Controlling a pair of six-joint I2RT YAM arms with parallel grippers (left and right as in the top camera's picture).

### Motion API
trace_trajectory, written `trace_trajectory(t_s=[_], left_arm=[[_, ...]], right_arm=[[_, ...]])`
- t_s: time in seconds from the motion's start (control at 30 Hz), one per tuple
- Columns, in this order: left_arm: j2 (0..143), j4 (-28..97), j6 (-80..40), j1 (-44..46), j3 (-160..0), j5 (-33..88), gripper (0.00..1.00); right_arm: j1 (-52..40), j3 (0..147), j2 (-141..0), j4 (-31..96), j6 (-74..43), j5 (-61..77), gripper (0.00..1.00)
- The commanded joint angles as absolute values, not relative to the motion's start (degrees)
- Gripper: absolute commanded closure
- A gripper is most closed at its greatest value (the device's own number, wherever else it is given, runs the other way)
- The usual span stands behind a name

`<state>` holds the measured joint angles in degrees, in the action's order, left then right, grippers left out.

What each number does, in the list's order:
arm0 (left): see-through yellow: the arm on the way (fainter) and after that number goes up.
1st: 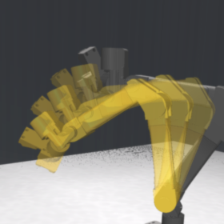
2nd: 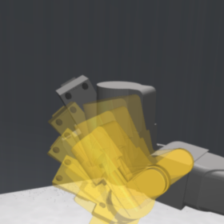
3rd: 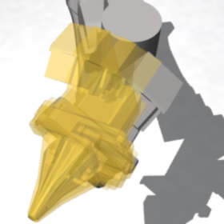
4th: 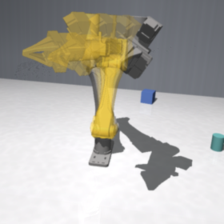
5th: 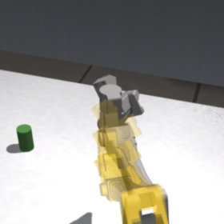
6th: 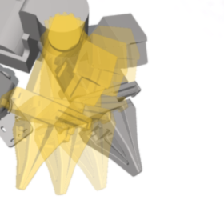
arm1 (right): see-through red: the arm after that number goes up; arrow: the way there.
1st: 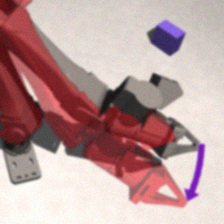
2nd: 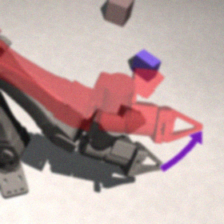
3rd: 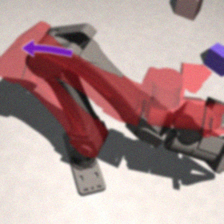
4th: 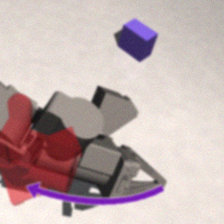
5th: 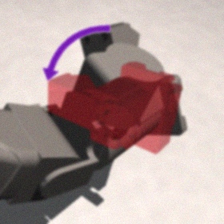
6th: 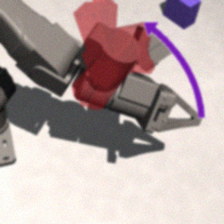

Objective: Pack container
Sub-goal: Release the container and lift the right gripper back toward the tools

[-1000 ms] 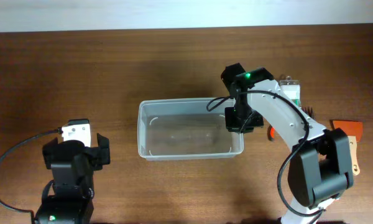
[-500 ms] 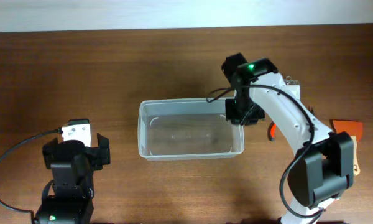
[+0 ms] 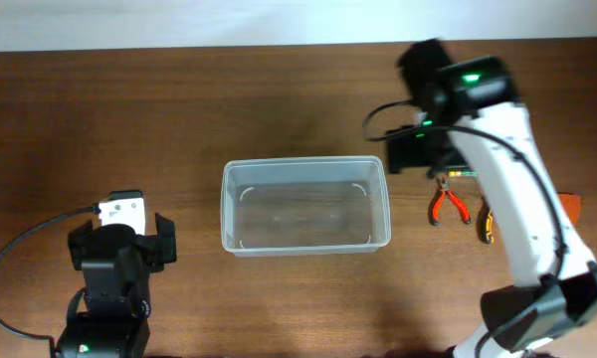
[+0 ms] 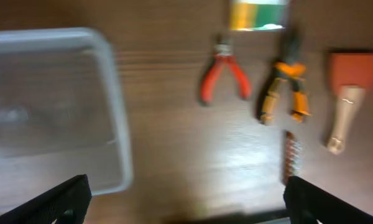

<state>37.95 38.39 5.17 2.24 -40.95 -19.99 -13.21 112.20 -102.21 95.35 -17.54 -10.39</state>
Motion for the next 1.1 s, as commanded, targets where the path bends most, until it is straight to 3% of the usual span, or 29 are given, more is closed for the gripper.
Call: trace_trajectory(t_s=[0.0,0.4,0.73,1.07], left_arm=[[37.9,38.5,6.1,2.5,-42.2,-20.4,0.01],[37.9,38.5,6.1,2.5,-42.2,-20.4,0.01],[37.9,38.5,6.1,2.5,-42.2,-20.4,0.01],[37.9,38.5,6.1,2.5,-42.2,-20.4,0.01]], right_arm=[[-7.6,114.2,-100.0,97.3,-14.8,-15.5,0.01],[5.1,114.2,-100.1,93.1,-10.7,-12.5,0.01],[5.5,112.0,-102.6,91.5,-10.7,-7.8,0.01],[5.5,98.9,-105.3,84.8,-7.7,-2.3,0.01]])
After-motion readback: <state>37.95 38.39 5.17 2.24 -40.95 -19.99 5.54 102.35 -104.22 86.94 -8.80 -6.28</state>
